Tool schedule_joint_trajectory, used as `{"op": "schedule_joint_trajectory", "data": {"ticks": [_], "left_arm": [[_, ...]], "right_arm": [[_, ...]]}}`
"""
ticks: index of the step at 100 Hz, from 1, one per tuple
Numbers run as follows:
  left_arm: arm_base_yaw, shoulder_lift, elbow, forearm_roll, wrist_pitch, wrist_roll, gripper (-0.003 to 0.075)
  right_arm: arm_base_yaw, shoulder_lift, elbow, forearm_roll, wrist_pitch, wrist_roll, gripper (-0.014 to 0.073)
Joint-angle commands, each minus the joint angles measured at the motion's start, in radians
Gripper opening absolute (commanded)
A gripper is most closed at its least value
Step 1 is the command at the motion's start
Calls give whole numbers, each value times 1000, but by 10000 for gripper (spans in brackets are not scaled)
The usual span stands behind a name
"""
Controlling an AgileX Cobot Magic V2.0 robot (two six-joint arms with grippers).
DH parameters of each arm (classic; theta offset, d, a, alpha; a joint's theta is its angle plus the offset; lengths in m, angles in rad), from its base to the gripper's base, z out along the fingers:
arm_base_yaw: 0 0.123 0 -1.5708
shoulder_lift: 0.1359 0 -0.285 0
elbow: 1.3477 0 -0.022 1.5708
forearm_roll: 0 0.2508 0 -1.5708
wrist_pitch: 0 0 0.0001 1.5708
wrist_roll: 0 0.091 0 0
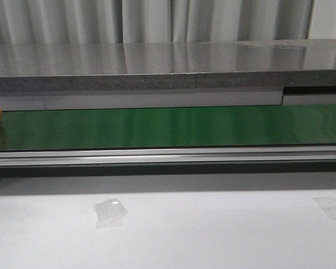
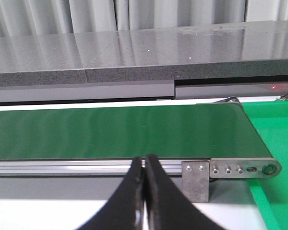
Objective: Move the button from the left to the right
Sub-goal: 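Carry the button over the green belt and lower it onto the belt, then open the left gripper and raise it away from the button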
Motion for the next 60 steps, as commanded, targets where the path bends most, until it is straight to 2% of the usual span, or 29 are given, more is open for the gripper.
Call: {"op": "schedule_joint_trajectory", "data": {"ticks": [1, 24, 42, 60], "left_arm": [[-6, -87, -24, -31, -24, 6, 537], [-6, -205, -11, -75, -45, 46, 537], [-11, -331, 74, -227, -156, 189, 537], [-71, -482, 196, -250, -322, 211, 537]], "right_arm": [[2, -19, -15, -12, -82, -5, -68], [2, -19, -15, -12, -82, -5, -68], [2, -19, -15, -12, -82, -5, -68], [2, -19, -15, -12, -82, -5, -68]]}}
